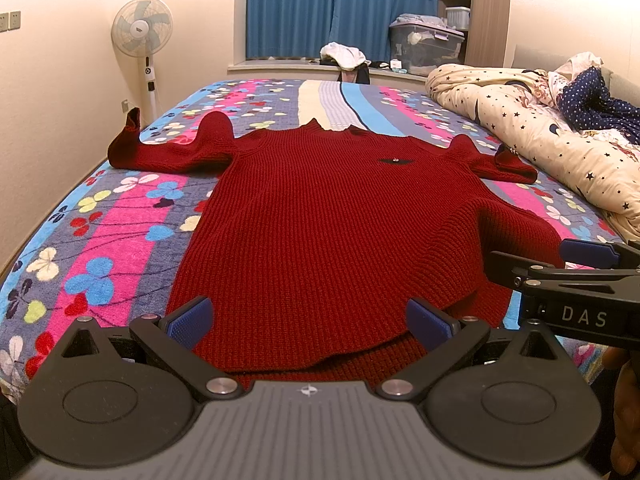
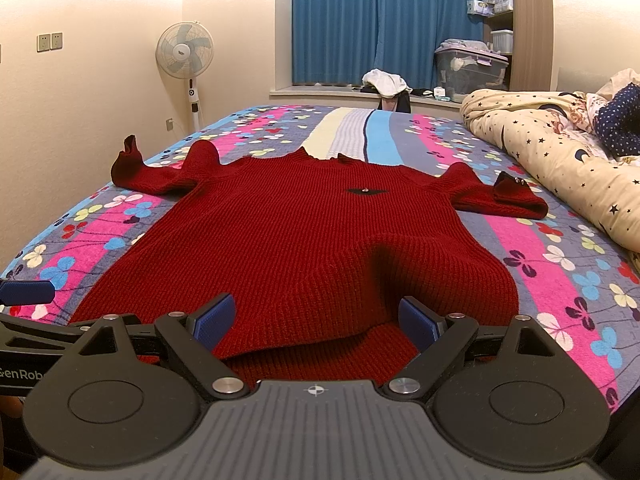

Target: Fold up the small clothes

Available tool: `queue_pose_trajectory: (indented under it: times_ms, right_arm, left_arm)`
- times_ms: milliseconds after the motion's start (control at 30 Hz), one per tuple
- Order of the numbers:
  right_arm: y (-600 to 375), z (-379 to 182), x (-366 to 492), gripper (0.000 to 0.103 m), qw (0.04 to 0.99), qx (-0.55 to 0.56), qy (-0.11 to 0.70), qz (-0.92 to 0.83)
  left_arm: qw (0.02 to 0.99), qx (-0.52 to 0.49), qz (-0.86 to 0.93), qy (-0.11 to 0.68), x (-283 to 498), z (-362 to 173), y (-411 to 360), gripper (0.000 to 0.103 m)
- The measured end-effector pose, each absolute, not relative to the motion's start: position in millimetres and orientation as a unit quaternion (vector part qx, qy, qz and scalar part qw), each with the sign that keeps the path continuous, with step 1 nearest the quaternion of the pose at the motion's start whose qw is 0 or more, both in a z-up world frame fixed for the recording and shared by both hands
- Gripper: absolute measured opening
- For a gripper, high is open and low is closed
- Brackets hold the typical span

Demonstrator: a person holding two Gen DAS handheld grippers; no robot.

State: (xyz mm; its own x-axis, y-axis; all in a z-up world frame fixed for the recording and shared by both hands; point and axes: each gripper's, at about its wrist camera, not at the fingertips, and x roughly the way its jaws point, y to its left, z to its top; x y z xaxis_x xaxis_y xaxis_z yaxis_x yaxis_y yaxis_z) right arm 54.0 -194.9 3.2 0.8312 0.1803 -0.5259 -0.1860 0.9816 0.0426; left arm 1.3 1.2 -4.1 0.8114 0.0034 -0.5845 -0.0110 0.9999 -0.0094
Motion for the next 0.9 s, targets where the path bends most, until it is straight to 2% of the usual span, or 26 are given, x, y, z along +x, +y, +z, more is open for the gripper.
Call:
queue_pose_trajectory:
  times_ms: [767,900]
  right_arm:
    - [-195.2,5.0,52.5,0.09,0.957,-0.004,0.274,0.096]
    - [-199.6,17.6,46.4,0.09,0.964,-0.002,0.253,0.084]
  left_arm:
    - [0.951,-0.01,0.003,0.308,1.2,-4.0,1.1,0.103]
    - [0.956,-0.011,0.007,0.294,-1.9,1.9,1.3,0.103]
